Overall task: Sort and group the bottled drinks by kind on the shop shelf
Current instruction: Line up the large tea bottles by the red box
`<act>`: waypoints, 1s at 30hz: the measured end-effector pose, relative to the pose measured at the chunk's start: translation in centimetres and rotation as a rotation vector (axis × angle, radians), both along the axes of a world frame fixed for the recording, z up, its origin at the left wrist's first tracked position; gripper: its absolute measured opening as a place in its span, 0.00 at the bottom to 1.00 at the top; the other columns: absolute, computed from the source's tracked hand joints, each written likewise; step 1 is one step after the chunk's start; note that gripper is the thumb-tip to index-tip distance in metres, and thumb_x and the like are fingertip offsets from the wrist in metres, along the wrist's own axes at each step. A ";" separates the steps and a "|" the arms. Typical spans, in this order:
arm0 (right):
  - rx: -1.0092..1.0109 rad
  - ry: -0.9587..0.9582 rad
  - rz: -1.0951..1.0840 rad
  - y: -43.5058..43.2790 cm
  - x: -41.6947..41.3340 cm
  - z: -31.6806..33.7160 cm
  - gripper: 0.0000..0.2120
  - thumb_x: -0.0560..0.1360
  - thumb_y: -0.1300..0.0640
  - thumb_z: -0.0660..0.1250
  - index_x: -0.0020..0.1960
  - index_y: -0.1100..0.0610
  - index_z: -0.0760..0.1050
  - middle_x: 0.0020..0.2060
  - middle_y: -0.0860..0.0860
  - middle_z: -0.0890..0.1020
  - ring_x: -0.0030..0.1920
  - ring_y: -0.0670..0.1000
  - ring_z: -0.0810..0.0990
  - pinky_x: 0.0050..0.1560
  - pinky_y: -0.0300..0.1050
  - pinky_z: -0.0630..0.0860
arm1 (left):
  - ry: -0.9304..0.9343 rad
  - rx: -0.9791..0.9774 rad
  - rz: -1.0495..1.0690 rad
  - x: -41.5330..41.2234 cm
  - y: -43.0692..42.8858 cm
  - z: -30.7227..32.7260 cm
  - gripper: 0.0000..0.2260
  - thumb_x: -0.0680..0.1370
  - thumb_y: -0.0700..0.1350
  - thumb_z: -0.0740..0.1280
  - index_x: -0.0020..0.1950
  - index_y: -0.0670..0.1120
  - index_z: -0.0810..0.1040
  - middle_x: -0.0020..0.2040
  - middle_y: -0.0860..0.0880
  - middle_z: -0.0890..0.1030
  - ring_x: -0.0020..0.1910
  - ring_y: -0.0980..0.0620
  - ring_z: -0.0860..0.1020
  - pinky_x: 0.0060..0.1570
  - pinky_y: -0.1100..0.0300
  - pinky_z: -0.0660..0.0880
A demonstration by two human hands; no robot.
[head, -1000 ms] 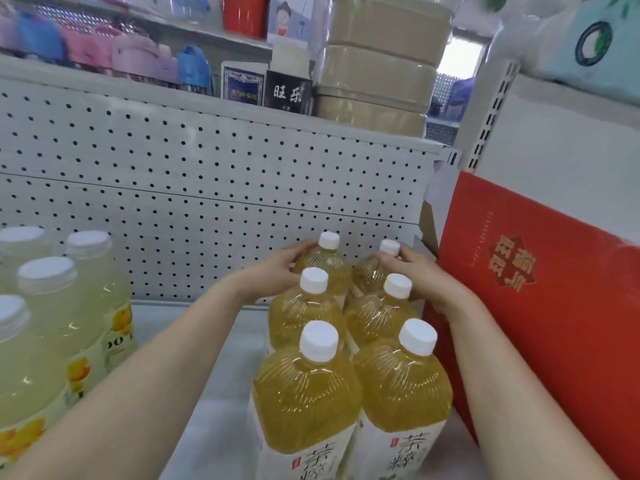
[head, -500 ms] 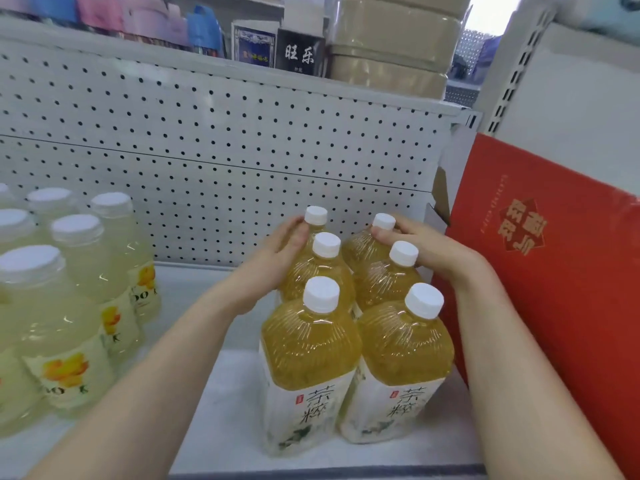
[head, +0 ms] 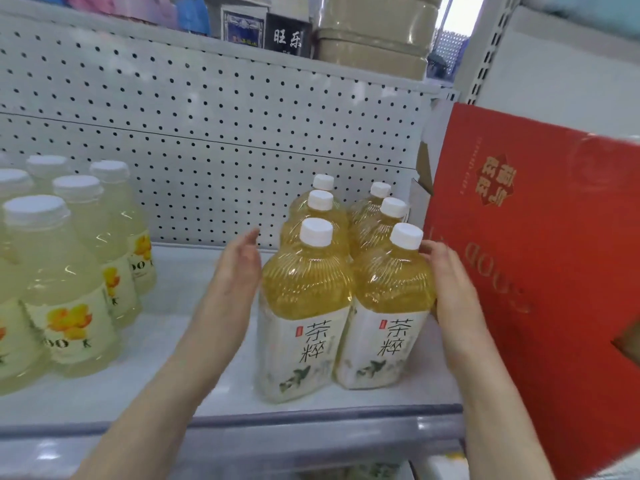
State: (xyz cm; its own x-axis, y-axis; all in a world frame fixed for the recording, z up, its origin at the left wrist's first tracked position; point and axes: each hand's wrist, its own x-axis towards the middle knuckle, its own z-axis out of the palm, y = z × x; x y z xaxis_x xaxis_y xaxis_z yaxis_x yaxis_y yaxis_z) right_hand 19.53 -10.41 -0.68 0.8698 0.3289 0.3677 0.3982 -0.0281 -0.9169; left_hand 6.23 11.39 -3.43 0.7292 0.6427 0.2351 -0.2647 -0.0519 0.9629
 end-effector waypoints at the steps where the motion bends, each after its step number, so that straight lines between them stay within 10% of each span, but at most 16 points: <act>1: 0.005 -0.048 0.013 -0.2 -1.2 -0.5 0.23 0.74 0.30 0.58 0.61 0.41 0.75 0.57 0.39 0.82 0.60 0.39 0.79 0.58 0.38 0.75 | -0.056 0.061 -0.002 -1.1 -1.7 -0.3 0.41 0.59 0.82 0.62 0.67 0.65 0.68 0.67 0.66 0.71 0.72 0.62 0.68 0.70 0.61 0.67; 6: -0.008 -0.100 -0.028 0.5 -2.4 -1.4 0.27 0.71 0.30 0.61 0.62 0.45 0.75 0.57 0.41 0.81 0.59 0.40 0.78 0.58 0.41 0.72 | -0.096 0.309 -0.021 -1.2 -6.6 -0.9 0.32 0.74 0.66 0.64 0.74 0.58 0.56 0.64 0.53 0.78 0.46 0.65 0.81 0.45 0.75 0.73; 25: -0.069 -0.242 -0.265 1.5 -3.1 -1.5 0.24 0.74 0.31 0.57 0.62 0.45 0.72 0.50 0.33 0.77 0.49 0.33 0.75 0.52 0.40 0.69 | -0.060 0.345 -0.093 0.4 -3.3 -1.5 0.36 0.68 0.64 0.71 0.73 0.62 0.61 0.66 0.62 0.72 0.61 0.64 0.76 0.58 0.67 0.73; 30: -0.139 -0.328 -0.300 1.0 -3.2 -1.7 0.26 0.76 0.31 0.54 0.64 0.46 0.73 0.47 0.40 0.80 0.47 0.45 0.76 0.50 0.44 0.67 | 0.014 0.363 -0.098 -0.4 -3.5 -0.9 0.39 0.70 0.61 0.71 0.77 0.62 0.55 0.68 0.57 0.73 0.59 0.69 0.75 0.57 0.69 0.72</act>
State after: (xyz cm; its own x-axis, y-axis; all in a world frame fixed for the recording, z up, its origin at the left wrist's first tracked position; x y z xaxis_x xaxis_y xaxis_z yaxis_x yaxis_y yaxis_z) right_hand 16.30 -9.40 -2.34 0.7791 0.1462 0.6096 0.6222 -0.2998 -0.7232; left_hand 5.84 7.88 -4.38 0.7878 0.4463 0.4245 -0.2726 -0.3654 0.8900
